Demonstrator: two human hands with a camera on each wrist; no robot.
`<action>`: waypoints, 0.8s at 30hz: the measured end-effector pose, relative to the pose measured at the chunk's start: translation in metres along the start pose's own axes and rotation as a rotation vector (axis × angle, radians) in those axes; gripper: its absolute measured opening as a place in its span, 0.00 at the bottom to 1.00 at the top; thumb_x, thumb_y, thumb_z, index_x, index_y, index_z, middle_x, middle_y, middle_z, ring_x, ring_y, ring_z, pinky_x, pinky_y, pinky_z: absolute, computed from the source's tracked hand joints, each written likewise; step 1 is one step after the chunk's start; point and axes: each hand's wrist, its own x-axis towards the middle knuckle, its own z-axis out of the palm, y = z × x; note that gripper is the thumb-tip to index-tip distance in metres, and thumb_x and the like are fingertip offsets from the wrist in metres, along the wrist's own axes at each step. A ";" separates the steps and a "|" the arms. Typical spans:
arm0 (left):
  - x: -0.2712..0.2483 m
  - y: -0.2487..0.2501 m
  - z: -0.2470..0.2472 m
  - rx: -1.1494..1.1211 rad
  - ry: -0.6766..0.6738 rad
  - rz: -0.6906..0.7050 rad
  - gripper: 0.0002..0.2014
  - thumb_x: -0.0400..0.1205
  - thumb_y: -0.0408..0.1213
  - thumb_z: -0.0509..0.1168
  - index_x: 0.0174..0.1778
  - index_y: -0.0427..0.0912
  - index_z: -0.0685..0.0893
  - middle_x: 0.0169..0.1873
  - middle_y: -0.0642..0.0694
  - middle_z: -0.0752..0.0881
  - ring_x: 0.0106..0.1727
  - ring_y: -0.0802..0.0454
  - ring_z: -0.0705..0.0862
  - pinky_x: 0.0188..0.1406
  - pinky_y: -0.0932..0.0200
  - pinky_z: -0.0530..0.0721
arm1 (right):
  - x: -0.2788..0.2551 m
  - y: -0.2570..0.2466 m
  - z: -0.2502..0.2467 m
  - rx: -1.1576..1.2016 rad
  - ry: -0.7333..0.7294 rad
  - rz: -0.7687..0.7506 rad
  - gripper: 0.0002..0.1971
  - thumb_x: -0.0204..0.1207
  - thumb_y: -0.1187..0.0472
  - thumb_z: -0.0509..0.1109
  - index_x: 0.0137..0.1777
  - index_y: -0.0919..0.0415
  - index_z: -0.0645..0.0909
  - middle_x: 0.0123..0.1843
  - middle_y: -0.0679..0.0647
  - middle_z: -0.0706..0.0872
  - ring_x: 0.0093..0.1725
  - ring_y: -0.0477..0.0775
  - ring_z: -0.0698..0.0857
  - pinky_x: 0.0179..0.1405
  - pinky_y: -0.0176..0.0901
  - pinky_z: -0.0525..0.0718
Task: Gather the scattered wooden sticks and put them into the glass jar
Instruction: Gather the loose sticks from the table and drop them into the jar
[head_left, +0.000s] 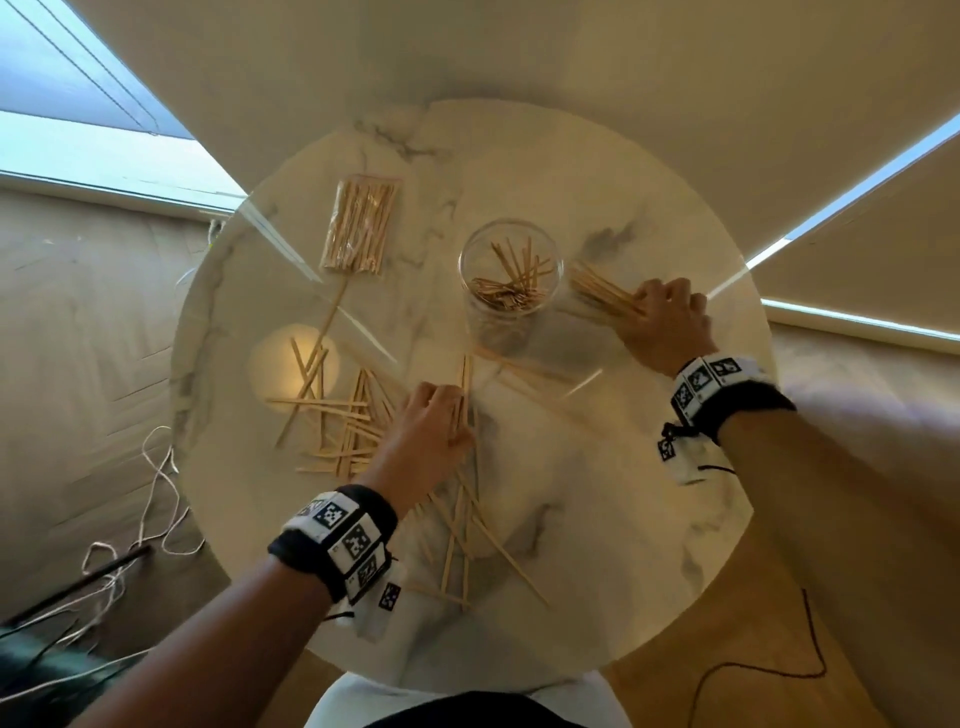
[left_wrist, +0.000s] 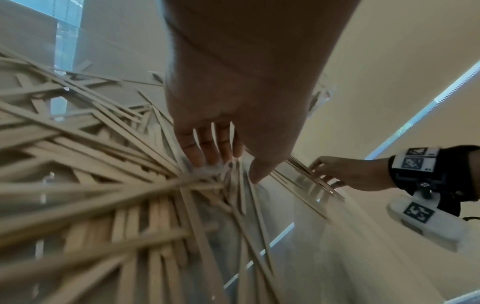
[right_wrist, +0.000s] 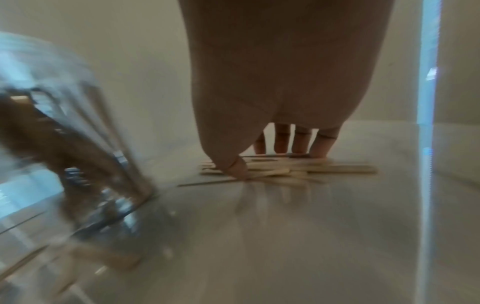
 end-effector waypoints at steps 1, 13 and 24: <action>-0.002 0.005 0.009 0.011 0.016 -0.005 0.26 0.81 0.42 0.71 0.75 0.47 0.76 0.66 0.41 0.78 0.64 0.36 0.81 0.64 0.39 0.84 | -0.010 -0.002 0.013 -0.029 -0.013 -0.034 0.24 0.78 0.42 0.56 0.68 0.54 0.74 0.65 0.60 0.73 0.64 0.66 0.73 0.63 0.62 0.75; -0.009 0.033 0.019 -0.252 0.099 -0.018 0.18 0.89 0.35 0.62 0.76 0.46 0.79 0.68 0.46 0.82 0.67 0.51 0.83 0.68 0.55 0.84 | -0.107 -0.074 0.071 0.118 -0.066 0.001 0.53 0.61 0.21 0.70 0.73 0.64 0.67 0.69 0.60 0.70 0.70 0.68 0.70 0.68 0.63 0.74; -0.035 -0.032 -0.014 -0.294 0.050 0.042 0.15 0.88 0.32 0.64 0.68 0.52 0.82 0.64 0.53 0.84 0.61 0.56 0.85 0.62 0.54 0.88 | -0.124 -0.127 0.108 0.052 0.090 0.188 0.30 0.74 0.54 0.75 0.71 0.66 0.69 0.67 0.64 0.76 0.65 0.65 0.78 0.61 0.56 0.79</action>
